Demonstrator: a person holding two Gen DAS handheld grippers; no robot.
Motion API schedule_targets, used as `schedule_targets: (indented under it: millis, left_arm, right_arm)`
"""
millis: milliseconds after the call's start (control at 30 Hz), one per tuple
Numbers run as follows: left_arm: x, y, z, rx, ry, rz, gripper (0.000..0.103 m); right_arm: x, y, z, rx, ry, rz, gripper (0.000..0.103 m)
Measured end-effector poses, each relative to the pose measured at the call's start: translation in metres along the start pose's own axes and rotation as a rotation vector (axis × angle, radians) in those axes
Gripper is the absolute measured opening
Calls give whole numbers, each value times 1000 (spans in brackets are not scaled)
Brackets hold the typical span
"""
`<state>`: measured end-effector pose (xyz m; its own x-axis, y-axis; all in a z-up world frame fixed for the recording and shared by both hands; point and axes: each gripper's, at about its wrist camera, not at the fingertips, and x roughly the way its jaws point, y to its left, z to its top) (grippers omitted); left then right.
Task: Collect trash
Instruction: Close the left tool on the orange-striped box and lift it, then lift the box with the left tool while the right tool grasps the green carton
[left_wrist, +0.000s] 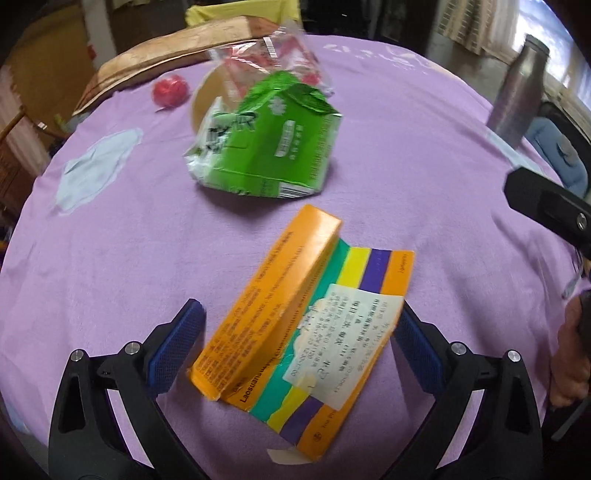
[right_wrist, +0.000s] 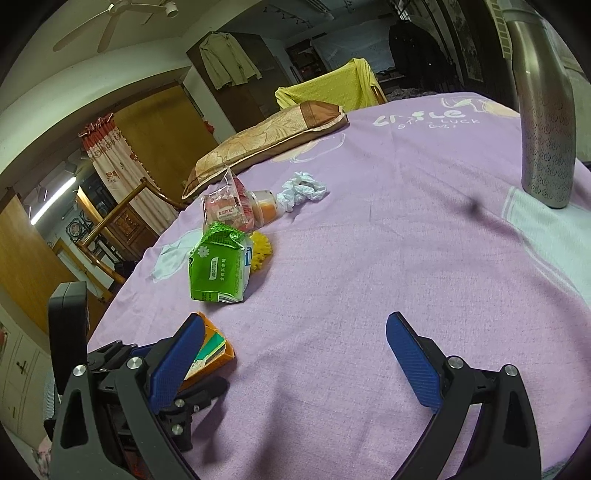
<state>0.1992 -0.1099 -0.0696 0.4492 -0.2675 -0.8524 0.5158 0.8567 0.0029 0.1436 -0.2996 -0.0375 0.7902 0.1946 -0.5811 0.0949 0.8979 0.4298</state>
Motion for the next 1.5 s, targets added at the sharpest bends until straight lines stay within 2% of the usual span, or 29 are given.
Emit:
schedule_targets:
  millis: [133, 200, 333, 433, 600, 800, 1000, 1100, 1167, 1233, 1400, 1433, 1500]
  left_arm:
    - [-7, 7, -5, -57, -47, 46, 72]
    - [-11, 8, -9, -78, -68, 64, 66]
    - [-23, 13, -21, -127, -125, 105, 62]
    - [-38, 30, -29, -209, -165, 90, 58]
    - [-63, 55, -36, -273, -230, 122, 58]
    - [-53, 75, -42, -315, -210, 138, 57]
    - [-49, 87, -51, -339, -211, 138, 58]
    - [-41, 91, -54, -352, -190, 131, 58]
    - [-41, 89, -55, -340, -196, 137, 64]
    - [-41, 87, -55, -334, -199, 139, 78]
    - [-40, 87, -57, -333, -205, 127, 83]
    - [-40, 89, -58, -338, -208, 116, 84]
    - [-41, 91, -58, -350, -211, 104, 84]
  right_arm:
    - [-1, 1, 0, -5, 1, -3, 97]
    - [-1, 1, 0, -5, 0, -3, 97]
    - [-1, 0, 0, -5, 1, -4, 97]
    - [0, 1, 0, -2, 4, -4, 97]
    - [2, 0, 0, -1, 12, -7, 97]
    - [14, 9, 5, -41, 86, -4, 97]
    - [34, 60, 28, -169, 154, 52, 97]
    - [62, 81, 43, -217, 179, 52, 97]
    - [84, 86, 51, -201, 209, 41, 97]
    - [103, 84, 57, -160, 226, 27, 97]
    - [130, 79, 60, -107, 255, 20, 97]
    - [133, 80, 58, -112, 259, 30, 93]
    - [133, 83, 54, -142, 268, 83, 73]
